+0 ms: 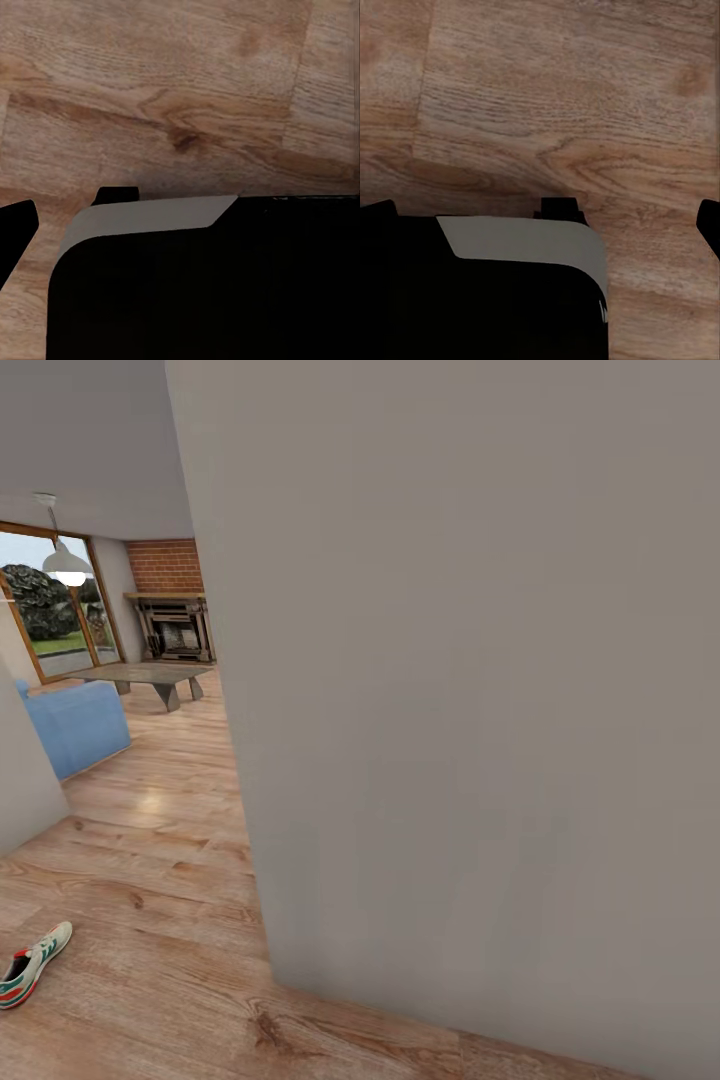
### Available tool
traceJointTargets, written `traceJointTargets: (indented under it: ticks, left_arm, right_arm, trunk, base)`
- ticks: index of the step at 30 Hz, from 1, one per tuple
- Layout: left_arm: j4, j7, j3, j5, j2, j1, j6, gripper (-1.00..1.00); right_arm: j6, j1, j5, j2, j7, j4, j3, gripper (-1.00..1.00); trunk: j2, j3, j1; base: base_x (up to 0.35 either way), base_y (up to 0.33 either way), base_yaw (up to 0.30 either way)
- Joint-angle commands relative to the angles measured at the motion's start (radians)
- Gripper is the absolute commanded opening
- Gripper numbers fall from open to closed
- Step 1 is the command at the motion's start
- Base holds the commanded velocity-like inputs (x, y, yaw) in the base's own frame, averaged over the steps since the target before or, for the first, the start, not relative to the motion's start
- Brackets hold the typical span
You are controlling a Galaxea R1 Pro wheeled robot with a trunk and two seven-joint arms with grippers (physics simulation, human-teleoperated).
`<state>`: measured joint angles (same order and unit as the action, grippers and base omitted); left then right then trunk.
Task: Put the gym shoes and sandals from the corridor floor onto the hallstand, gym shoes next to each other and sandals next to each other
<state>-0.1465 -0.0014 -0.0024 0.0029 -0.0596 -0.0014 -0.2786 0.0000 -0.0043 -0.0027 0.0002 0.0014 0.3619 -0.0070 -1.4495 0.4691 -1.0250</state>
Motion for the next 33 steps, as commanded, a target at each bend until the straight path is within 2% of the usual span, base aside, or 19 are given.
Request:
traceJointTargets:
  ticks: [1,16,27,33]
  left_arm:
    - [-0.001,0.0,0.0,0.0,-0.001,0.0,-0.006,1.0]
    - [-0.11,-0.009,0.002,-0.001,-0.003,-0.001,-0.024,1.0]
    - [-0.357,-0.008,0.001,-0.005,-0.002,-0.005,-0.022,1.0]
    - [-0.437,-0.013,0.0,-0.006,-0.003,-0.007,-0.02,1.0]
  right_arm:
    - [0.0,0.0,0.0,0.0,0.0,0.006,-0.001,1.0]
    - [0.0,0.0,-0.012,-0.003,0.002,0.018,-0.007,1.0]
    - [0.0,0.0,-0.011,-0.002,0.004,0.017,-0.005,1.0]
    - [0.0,0.0,-0.01,-0.002,0.007,0.017,-0.005,1.0]
  trunk:
    - [0.0,0.001,0.0]
    - [0.0,0.001,0.0]
    - [0.0,0.001,0.0]
    - [0.0,0.001,0.0]
  base:
    - [0.0,0.0,0.0]
    - [0.0,0.0,0.0]
    - [0.0,0.0,0.0]
    - [0.0,0.0,0.0]
